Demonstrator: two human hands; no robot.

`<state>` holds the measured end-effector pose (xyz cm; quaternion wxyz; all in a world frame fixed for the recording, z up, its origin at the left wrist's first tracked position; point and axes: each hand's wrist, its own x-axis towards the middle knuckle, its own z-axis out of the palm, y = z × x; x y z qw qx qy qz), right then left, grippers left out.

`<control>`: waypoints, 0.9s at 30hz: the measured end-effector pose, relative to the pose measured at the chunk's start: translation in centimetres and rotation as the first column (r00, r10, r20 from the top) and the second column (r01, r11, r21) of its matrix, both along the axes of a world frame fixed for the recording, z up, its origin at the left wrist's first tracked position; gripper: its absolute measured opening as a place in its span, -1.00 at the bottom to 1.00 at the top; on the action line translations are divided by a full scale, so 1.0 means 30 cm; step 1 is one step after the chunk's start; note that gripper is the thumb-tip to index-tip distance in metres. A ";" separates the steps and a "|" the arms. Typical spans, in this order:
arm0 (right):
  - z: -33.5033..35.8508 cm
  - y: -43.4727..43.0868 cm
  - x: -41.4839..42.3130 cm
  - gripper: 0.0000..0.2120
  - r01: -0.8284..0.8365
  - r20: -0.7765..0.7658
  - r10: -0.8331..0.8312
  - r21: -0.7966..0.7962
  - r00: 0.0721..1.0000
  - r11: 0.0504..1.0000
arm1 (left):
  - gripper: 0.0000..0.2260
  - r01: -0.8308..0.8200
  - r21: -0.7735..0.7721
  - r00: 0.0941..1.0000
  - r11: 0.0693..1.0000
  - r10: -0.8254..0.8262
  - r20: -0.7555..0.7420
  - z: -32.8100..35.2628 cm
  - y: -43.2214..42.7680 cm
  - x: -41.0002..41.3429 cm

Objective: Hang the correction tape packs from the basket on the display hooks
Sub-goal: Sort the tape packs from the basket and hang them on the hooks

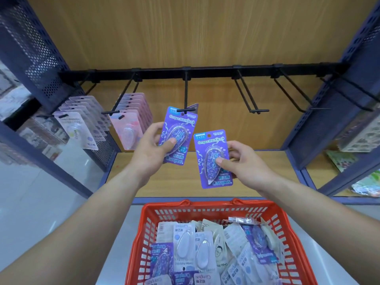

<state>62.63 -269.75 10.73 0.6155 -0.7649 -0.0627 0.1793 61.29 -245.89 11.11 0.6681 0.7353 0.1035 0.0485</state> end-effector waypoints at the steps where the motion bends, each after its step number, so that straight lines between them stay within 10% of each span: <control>1: -0.003 0.002 -0.001 -0.83 -0.003 0.001 0.003 0.007 1.000 1.000 | -0.71 0.005 0.001 1.000 1.000 -0.005 0.000 0.002 -0.004 0.004; 27: -0.006 0.053 -0.020 -0.76 0.127 -0.003 -0.128 0.110 0.992 0.986 | -0.56 -0.044 0.164 0.999 0.986 0.045 -0.002 -0.026 -0.002 0.071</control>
